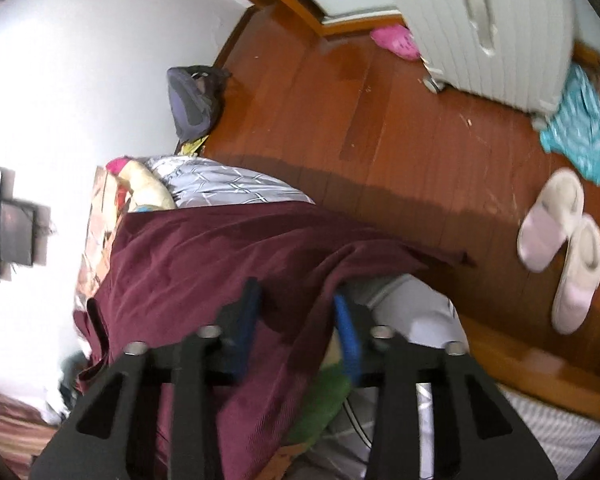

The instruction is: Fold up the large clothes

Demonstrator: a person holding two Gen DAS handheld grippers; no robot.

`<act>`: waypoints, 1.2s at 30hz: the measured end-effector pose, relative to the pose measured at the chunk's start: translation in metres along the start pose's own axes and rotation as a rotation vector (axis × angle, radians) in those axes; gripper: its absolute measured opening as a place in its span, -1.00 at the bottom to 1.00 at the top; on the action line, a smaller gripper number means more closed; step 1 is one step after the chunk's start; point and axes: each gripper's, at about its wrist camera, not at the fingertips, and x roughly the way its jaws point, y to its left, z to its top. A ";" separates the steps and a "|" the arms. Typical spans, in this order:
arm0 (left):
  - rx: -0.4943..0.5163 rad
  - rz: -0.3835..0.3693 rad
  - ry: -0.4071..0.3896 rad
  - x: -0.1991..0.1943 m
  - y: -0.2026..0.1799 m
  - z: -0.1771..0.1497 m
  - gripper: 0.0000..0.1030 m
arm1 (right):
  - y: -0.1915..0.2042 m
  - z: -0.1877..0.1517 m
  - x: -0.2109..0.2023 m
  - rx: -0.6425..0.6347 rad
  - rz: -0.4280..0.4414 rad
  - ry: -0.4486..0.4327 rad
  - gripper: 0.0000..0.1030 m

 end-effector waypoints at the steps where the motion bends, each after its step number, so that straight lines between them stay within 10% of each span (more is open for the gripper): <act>1: 0.001 0.005 -0.004 -0.001 0.001 -0.001 0.32 | 0.006 0.001 -0.002 -0.032 -0.016 -0.012 -0.71; 19: -0.030 0.009 -0.063 -0.025 0.023 -0.008 0.32 | 0.203 -0.043 -0.102 -0.640 0.285 -0.230 -0.86; 25: -0.048 0.009 -0.078 -0.033 0.033 -0.011 0.32 | 0.251 -0.104 -0.075 -0.874 0.356 -0.092 -0.86; 36: -0.050 0.021 -0.063 -0.033 0.041 -0.021 0.32 | 0.230 -0.166 0.026 -0.936 0.178 0.257 -0.82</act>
